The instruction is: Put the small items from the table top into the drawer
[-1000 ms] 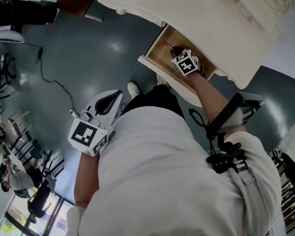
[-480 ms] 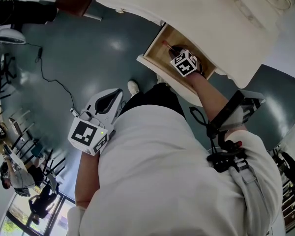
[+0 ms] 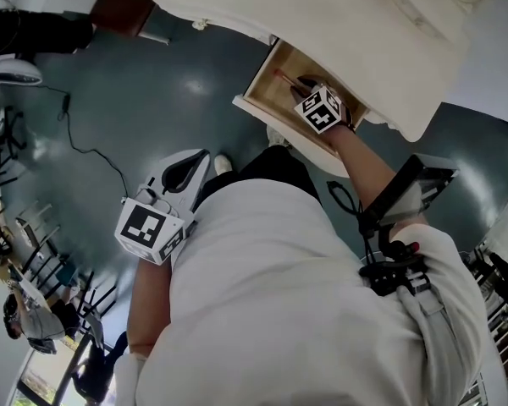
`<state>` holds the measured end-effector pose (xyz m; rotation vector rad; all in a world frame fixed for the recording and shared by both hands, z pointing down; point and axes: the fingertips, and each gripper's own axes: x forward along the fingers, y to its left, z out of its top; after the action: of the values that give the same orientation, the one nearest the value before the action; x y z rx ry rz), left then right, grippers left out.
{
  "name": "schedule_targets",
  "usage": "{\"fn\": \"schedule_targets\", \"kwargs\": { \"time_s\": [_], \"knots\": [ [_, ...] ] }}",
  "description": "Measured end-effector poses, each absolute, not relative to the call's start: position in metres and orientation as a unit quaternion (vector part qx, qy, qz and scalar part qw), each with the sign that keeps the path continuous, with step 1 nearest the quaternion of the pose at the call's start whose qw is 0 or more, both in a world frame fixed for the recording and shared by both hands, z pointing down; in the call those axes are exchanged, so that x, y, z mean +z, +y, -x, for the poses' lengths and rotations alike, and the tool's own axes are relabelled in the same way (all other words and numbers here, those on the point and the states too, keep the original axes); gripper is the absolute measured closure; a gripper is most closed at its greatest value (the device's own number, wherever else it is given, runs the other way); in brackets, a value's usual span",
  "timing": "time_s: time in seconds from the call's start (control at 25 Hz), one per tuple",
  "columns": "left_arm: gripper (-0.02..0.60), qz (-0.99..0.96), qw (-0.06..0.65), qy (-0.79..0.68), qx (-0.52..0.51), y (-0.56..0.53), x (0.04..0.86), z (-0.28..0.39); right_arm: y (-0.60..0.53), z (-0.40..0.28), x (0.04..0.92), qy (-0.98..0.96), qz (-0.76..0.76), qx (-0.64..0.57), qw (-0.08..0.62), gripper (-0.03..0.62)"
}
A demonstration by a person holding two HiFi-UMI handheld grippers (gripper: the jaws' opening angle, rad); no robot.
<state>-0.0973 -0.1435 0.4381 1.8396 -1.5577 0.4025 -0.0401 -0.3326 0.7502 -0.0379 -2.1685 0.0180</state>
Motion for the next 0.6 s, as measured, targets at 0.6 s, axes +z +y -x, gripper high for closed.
{"fn": "schedule_targets", "kwargs": {
  "time_s": [0.6],
  "knots": [
    [0.578,-0.801,0.251,-0.526,0.137,-0.053,0.408,0.113,-0.265,-0.023,0.619,-0.884,-0.146,-0.013,0.443,0.592]
  ]
}}
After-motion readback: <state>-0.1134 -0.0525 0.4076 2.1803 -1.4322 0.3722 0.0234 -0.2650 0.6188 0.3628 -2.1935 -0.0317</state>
